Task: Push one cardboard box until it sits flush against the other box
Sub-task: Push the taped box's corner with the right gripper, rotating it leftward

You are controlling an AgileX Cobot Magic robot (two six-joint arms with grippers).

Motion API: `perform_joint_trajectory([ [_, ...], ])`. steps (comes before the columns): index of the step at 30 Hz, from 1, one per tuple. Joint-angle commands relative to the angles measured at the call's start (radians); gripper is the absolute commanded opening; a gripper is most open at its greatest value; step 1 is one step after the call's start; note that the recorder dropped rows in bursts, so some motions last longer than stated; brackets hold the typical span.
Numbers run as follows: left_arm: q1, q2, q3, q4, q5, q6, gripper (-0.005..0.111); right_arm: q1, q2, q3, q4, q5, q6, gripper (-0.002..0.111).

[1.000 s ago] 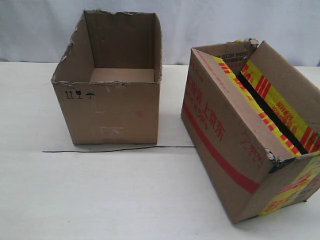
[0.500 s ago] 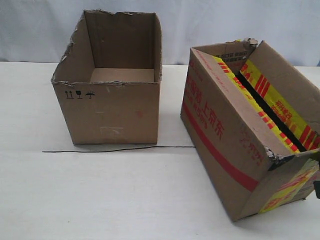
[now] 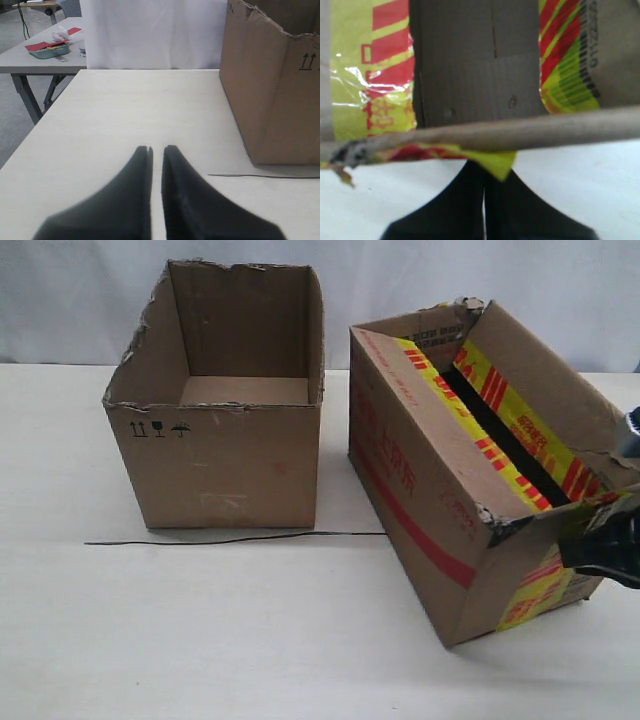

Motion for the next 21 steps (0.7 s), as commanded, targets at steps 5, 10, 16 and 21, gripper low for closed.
perform_joint_trajectory([
  [5, -0.001, -0.001, 0.002, 0.005, -0.016, -0.005, 0.000, -0.001, 0.056, -0.014, 0.146, -0.052, -0.041, 0.000],
  [10, -0.001, -0.001, 0.002, 0.005, -0.016, -0.005, 0.000, -0.001, 0.086, -0.015, 0.163, -0.084, -0.058, 0.000],
  [16, -0.001, -0.001, 0.002, 0.005, -0.016, -0.005, 0.000, -0.001, 0.109, -0.015, 0.240, -0.099, -0.117, 0.000],
  [21, -0.001, -0.001, 0.002, 0.005, -0.016, -0.005, 0.000, -0.001, 0.109, -0.015, 0.286, -0.146, -0.146, 0.000],
])
